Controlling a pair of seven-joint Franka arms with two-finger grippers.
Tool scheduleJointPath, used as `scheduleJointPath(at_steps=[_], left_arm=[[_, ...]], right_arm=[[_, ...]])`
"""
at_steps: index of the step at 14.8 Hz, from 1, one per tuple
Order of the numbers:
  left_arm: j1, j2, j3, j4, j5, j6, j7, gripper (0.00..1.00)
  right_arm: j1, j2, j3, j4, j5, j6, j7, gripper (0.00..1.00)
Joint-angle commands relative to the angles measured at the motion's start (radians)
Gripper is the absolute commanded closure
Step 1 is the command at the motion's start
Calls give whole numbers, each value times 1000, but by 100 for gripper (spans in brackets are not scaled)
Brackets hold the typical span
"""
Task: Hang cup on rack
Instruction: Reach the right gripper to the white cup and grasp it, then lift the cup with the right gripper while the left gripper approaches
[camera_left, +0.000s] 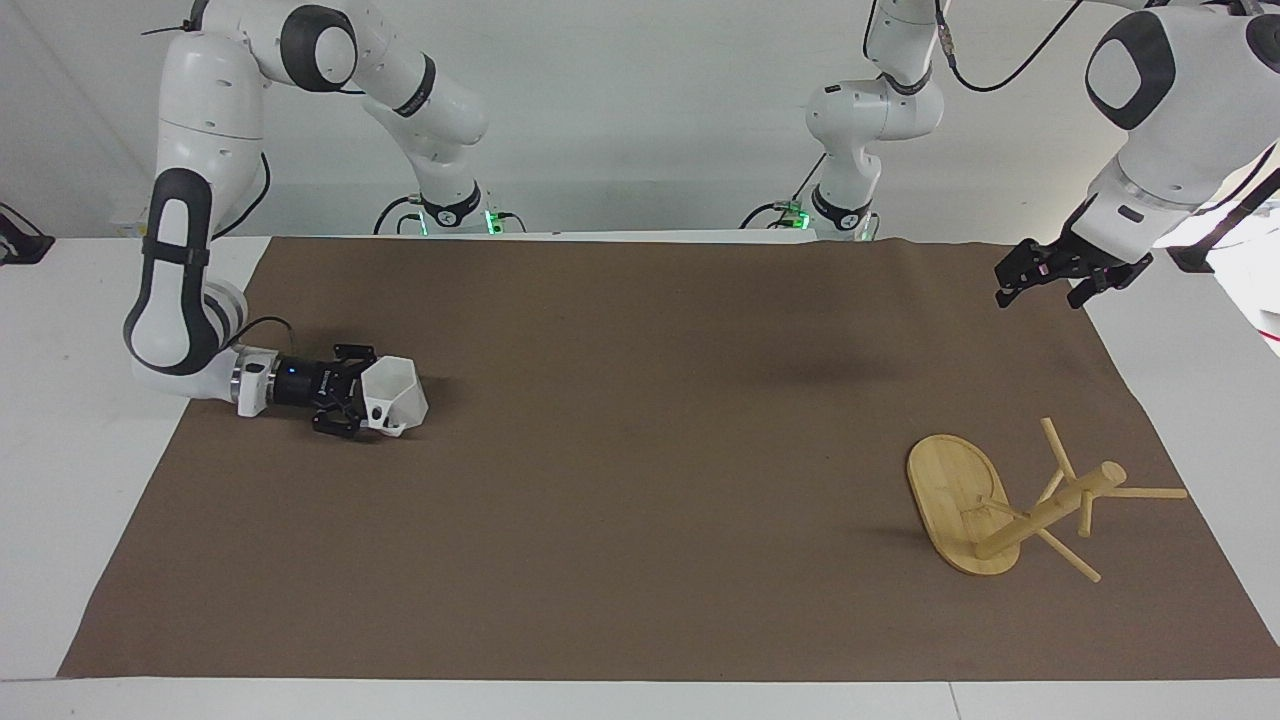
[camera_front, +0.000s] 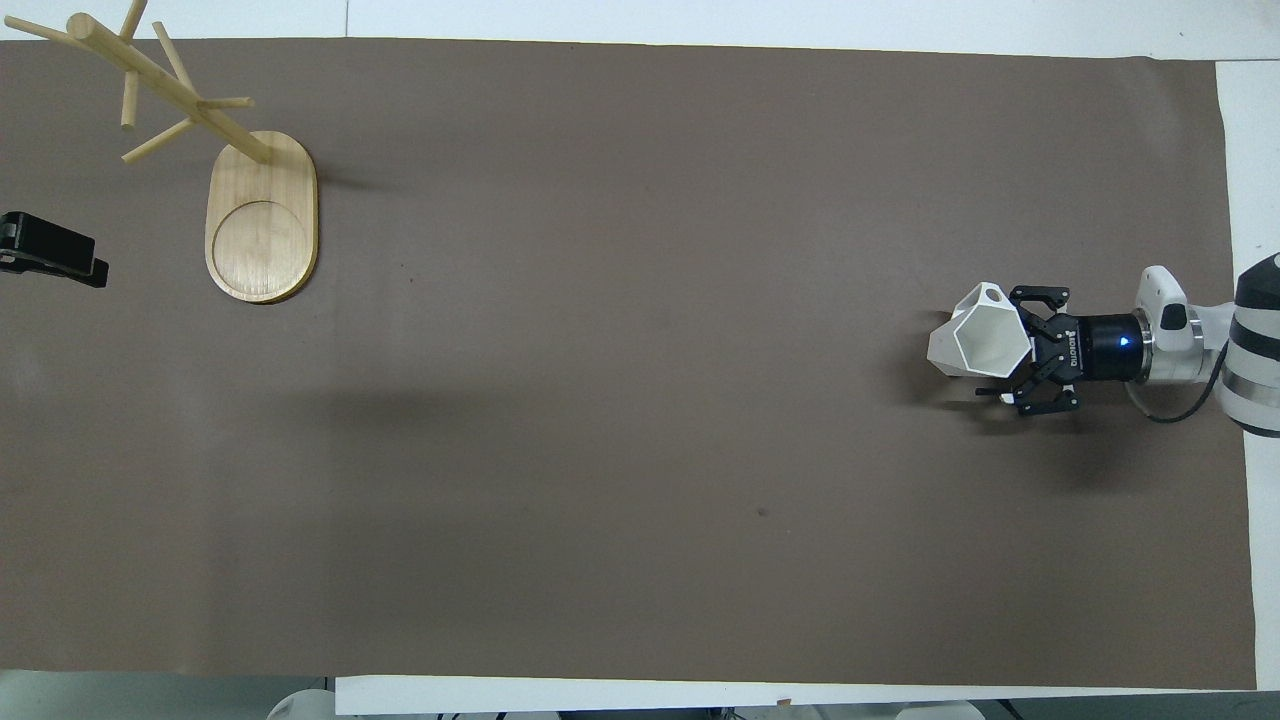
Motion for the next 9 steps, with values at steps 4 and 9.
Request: scheduleJointPath(at_steps=[4,9], left_arm=[[-6,-27,6,-31,-10,-10,20,0],[-6,-30,8,-37,-10,-15,12,0]], right_arm=[[30,-39,0,-53,27,26,-40,1],[86,-39,1,-38,28,19,-33,61]])
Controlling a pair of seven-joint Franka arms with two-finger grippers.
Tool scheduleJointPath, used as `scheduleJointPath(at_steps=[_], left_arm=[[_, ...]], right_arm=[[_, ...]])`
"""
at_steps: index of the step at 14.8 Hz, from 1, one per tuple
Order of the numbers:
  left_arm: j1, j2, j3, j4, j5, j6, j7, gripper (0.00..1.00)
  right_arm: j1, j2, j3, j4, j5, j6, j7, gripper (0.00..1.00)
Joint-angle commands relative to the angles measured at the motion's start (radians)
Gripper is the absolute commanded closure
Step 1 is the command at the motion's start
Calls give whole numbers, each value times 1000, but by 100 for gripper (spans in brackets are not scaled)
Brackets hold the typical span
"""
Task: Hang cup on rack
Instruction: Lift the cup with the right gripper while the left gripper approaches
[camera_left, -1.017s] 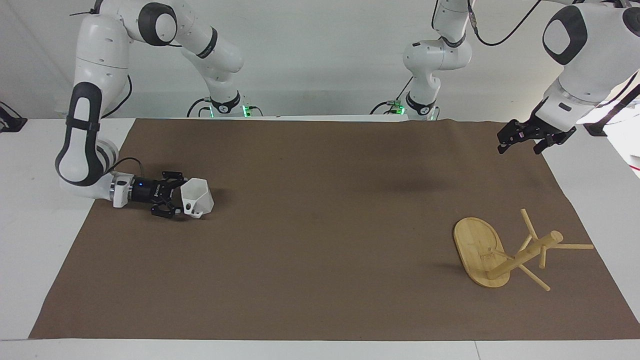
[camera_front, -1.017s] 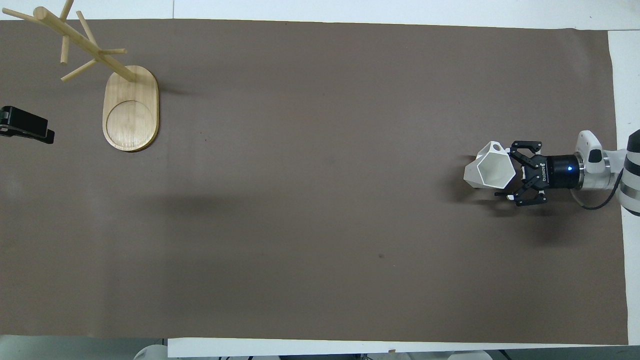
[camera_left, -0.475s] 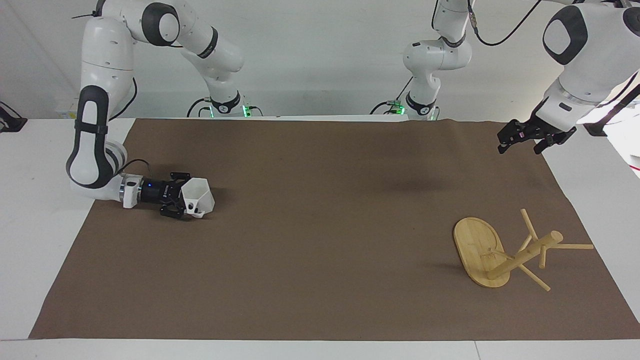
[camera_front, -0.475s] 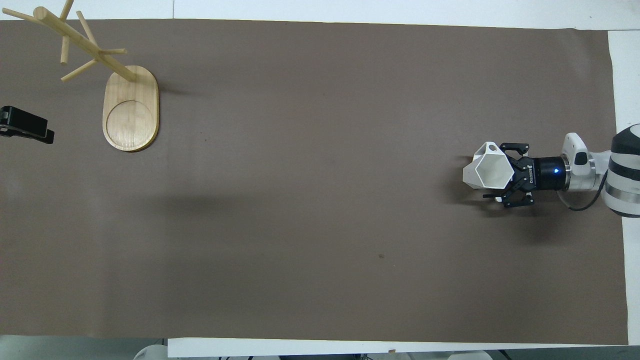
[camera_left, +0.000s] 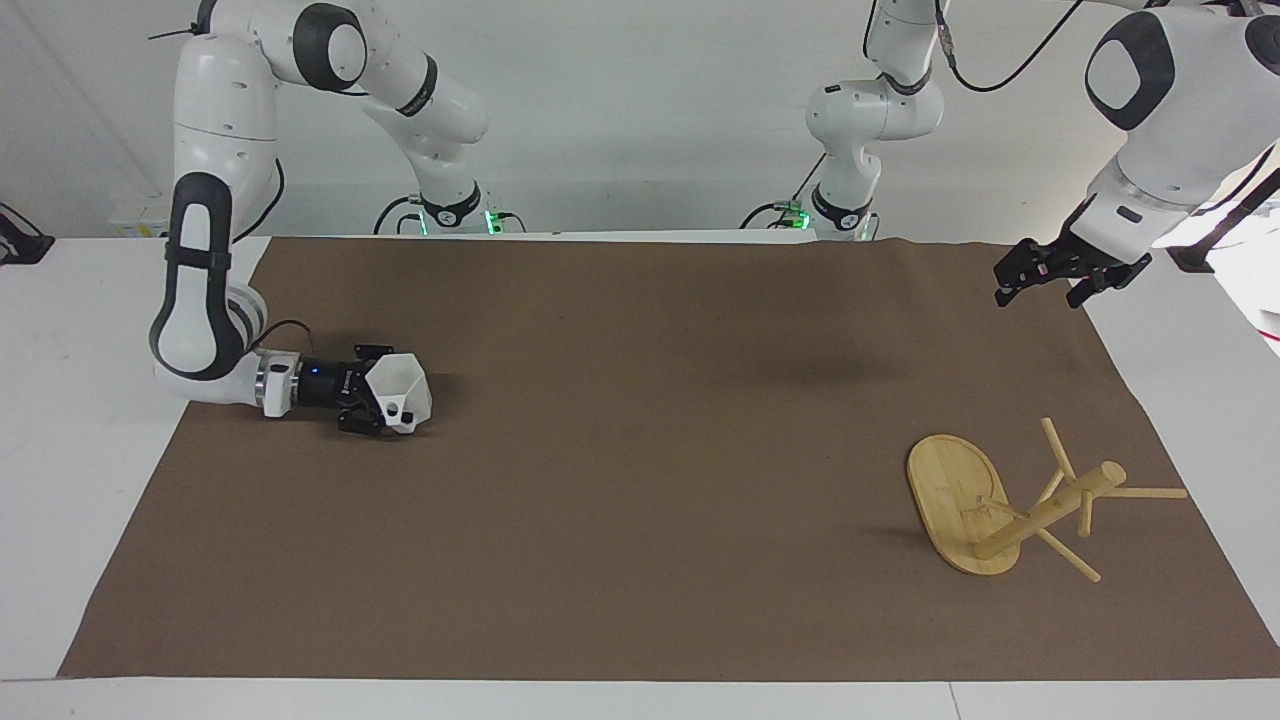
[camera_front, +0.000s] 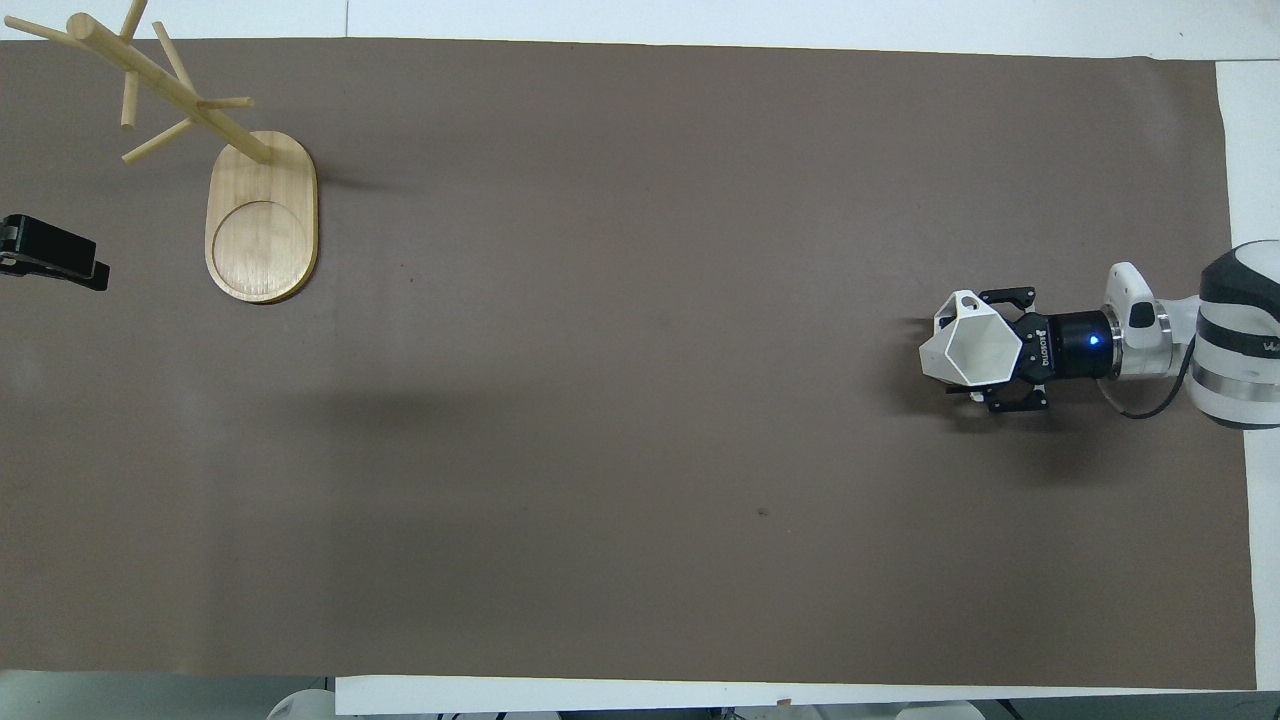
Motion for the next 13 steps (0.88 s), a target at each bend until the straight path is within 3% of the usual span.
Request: scheduleJointPath(at_steps=[1,4,9,13], left_arm=[[-6,-36,8,-48,-10,-7,7,0],[-38,-47,3,-66,-10,-10,-110,0],[-170,-47,3,-66,-10,4,-370,1],[-331,-27,3,-66,-10,72,-655,1]], right_arm=[[44,-34,2,-14,34,14,5,68],[188,-94,7,9,130,34,211,69],[545,-184,8,46,354,351,526,69],[741,-261,8,60,368,616,731,69]])
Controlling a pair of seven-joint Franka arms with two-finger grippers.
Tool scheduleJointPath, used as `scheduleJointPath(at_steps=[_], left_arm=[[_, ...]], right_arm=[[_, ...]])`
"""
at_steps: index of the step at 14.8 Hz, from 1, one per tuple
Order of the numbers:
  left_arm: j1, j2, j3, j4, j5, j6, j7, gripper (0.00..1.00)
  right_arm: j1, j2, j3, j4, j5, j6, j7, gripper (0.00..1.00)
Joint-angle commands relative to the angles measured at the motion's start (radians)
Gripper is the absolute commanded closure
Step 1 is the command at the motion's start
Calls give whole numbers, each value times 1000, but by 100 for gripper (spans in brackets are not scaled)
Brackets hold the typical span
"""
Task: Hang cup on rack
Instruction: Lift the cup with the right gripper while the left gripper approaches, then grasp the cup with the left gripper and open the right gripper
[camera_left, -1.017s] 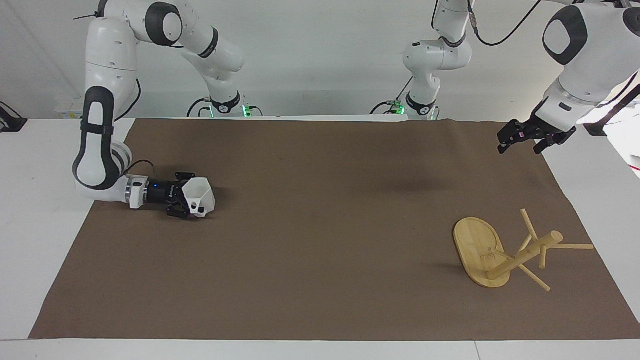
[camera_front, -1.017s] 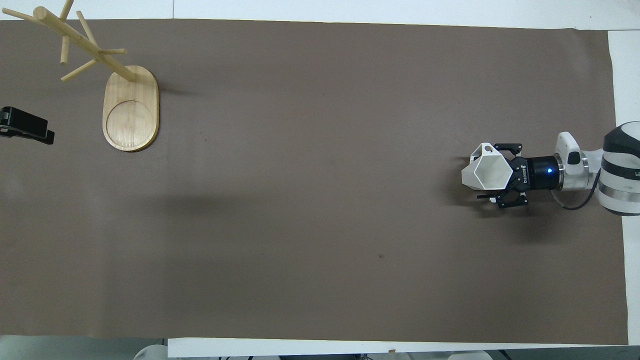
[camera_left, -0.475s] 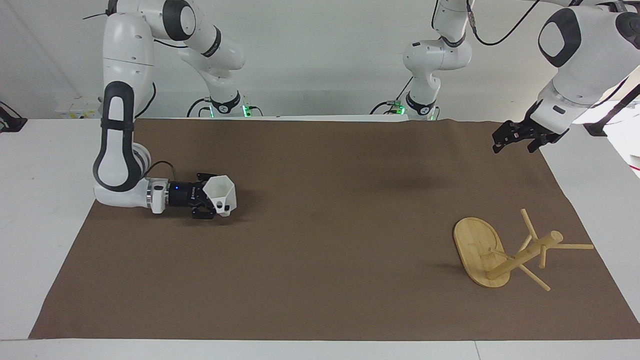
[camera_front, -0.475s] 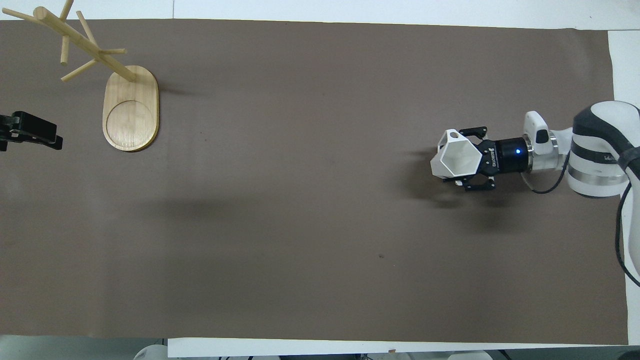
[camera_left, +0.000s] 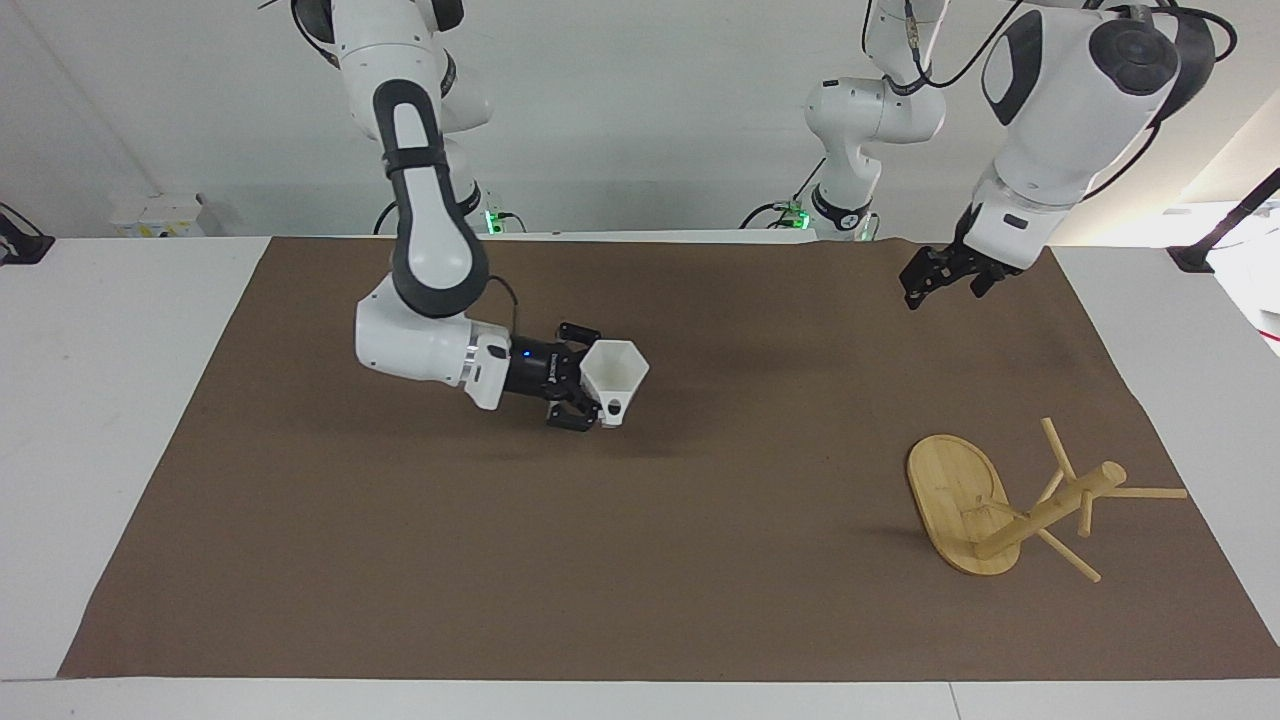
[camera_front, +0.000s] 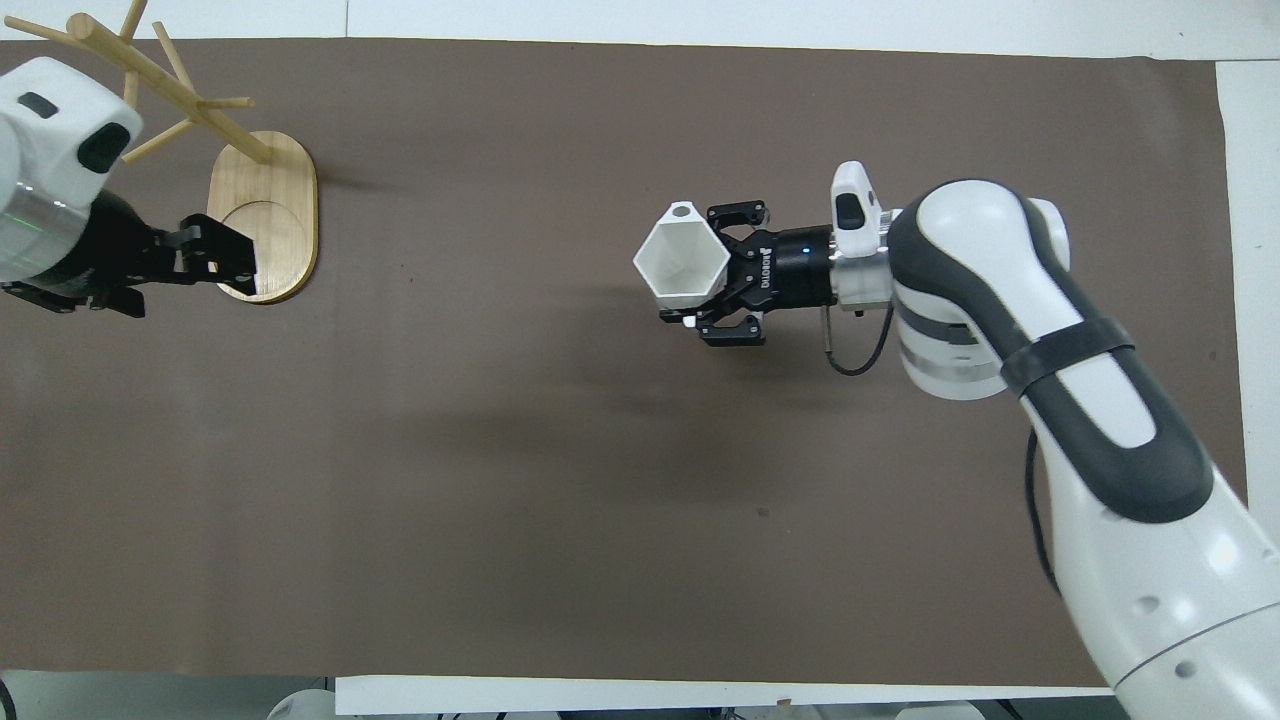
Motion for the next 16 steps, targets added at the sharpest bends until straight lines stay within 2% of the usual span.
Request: scheduleJointPath(at_steps=[1,4,8,10,13,16], left_arm=[[-111,-9,13,-19,-9,55,-172,1],[-200,9,13,13,-17,95,-313,1],[-260,147,13,172,-52,111,-454,1],[-294,208,13,218,-52,124,-502,1],[-306,222,11,203,-55,215,-525,3],[-309,236,13,159,-104,224,-528,18]], right_arm=[[71,-58,-9,-3,15,103,128,69],[142,-57,-9,20,21,183,167,69],[219,-50,-9,18,44,300,188,69],[223,-49,-9,18,44,314,191,69],[223,-49,-9,18,44,314,191,69],[223,-49,-9,18,44,315,191,69]])
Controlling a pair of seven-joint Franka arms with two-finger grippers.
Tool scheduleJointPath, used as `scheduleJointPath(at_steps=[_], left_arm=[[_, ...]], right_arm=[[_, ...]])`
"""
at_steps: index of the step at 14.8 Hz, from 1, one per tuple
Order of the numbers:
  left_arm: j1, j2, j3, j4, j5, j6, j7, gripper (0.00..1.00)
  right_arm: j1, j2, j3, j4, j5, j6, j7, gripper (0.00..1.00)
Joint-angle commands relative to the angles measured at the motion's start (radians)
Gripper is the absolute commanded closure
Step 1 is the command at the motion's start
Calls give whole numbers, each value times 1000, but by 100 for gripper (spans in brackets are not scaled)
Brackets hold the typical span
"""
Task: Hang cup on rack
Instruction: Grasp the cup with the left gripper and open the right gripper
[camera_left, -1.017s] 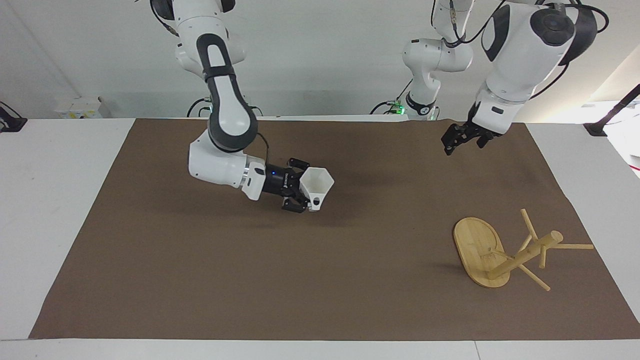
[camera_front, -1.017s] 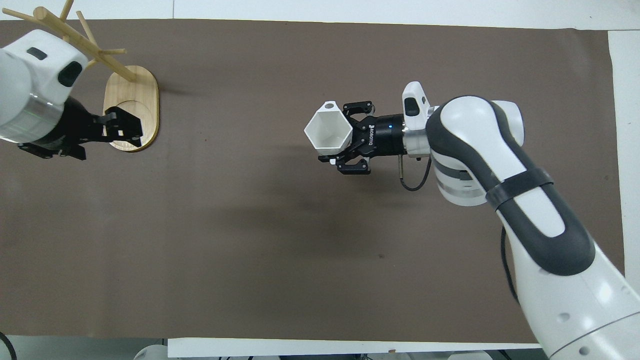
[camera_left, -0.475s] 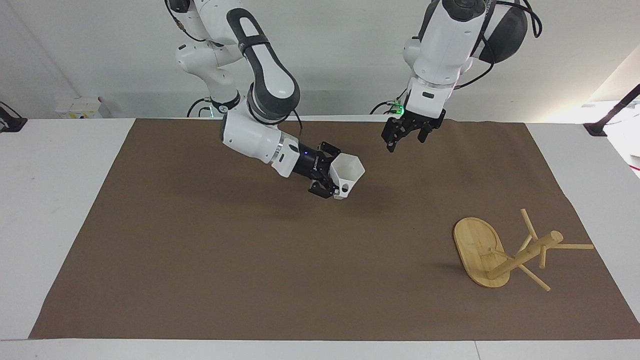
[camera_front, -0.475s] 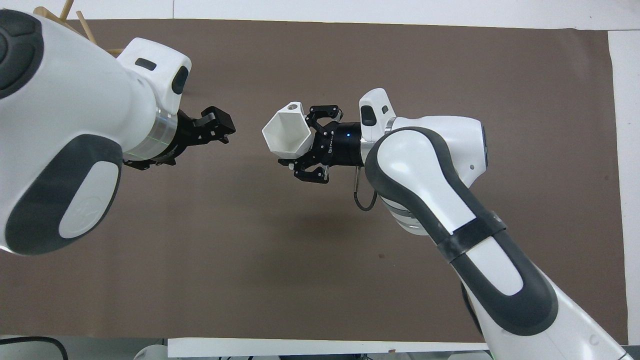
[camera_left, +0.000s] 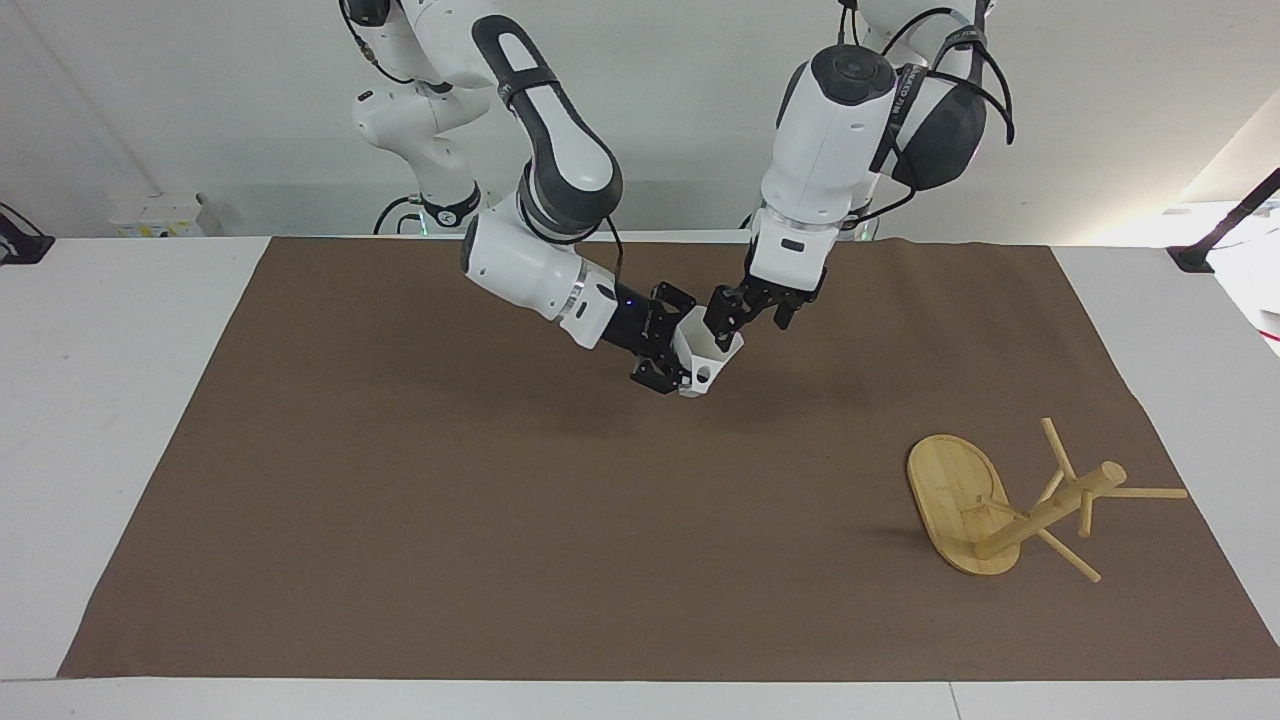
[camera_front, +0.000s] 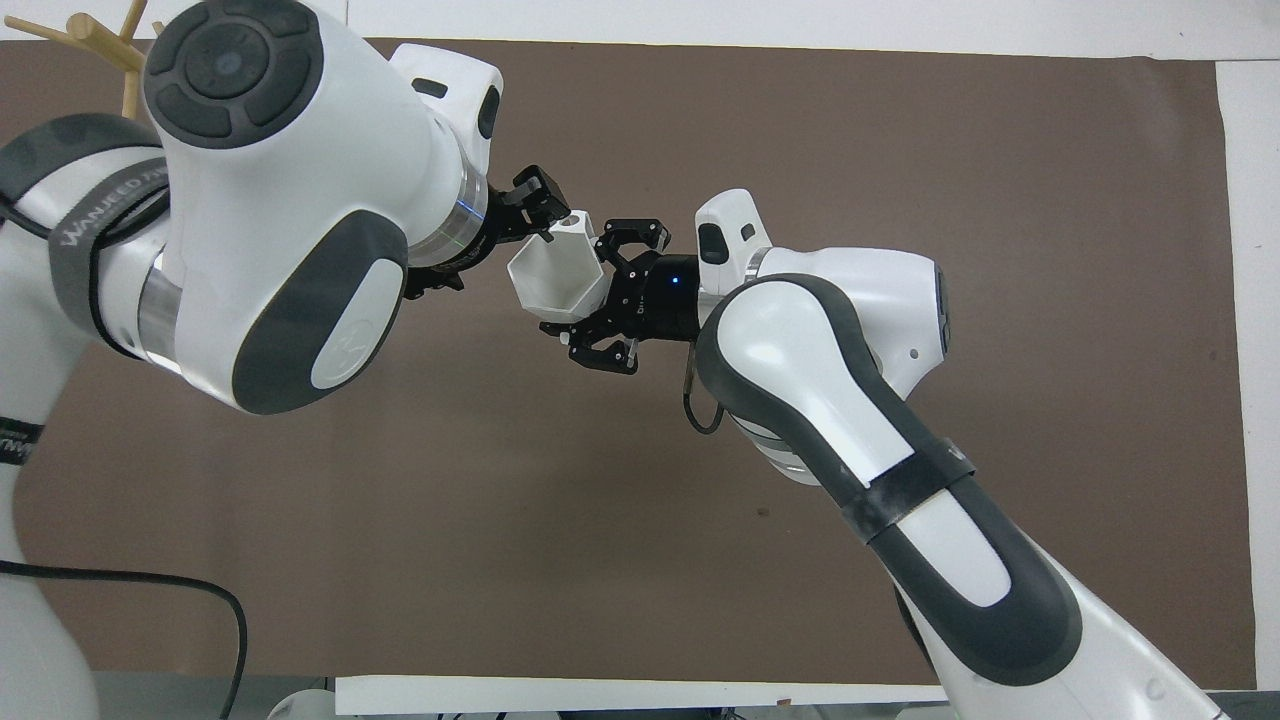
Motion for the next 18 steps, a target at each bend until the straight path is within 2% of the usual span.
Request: scheduleJointPath(at_steps=[1,2,3,4,11,12,13,14,16,18], left_arm=[[-16,-1,14,-33,-28,11,-14,21],[-17,-3,14,-39,-31,3,-23,43],[-19,-5,14,-38,-36,-5,-55,96],[-19,-6,14,-48,-34,9,-54,100],[-14,-8,12,-53,-36,9,-26,100],[-13,-8,12,-53,-36,6,-14,100],[-11,-8,12,-53,-36,4,-11,100],[-10,-8,12,-50,-36,3,-3,100],[-10,-6,15,-47,-25,9,0,100],[-7,-6,15,-48,-18,12,1,100]], right_arm=[[-1,1,1,3,23,5,9,69],[-1,1,1,3,23,5,9,69],[-3,1,-1,3,23,7,9,69],[-3,2,-1,3,23,7,9,69],[-1,2,1,3,23,21,6,65],[-1,-8,1,0,23,24,8,56],[-3,-8,1,0,23,19,6,9],[-4,-19,-1,-4,23,16,8,1],[-19,-45,-1,-26,19,-1,0,1],[-76,-73,-4,-55,4,-83,-32,1]])
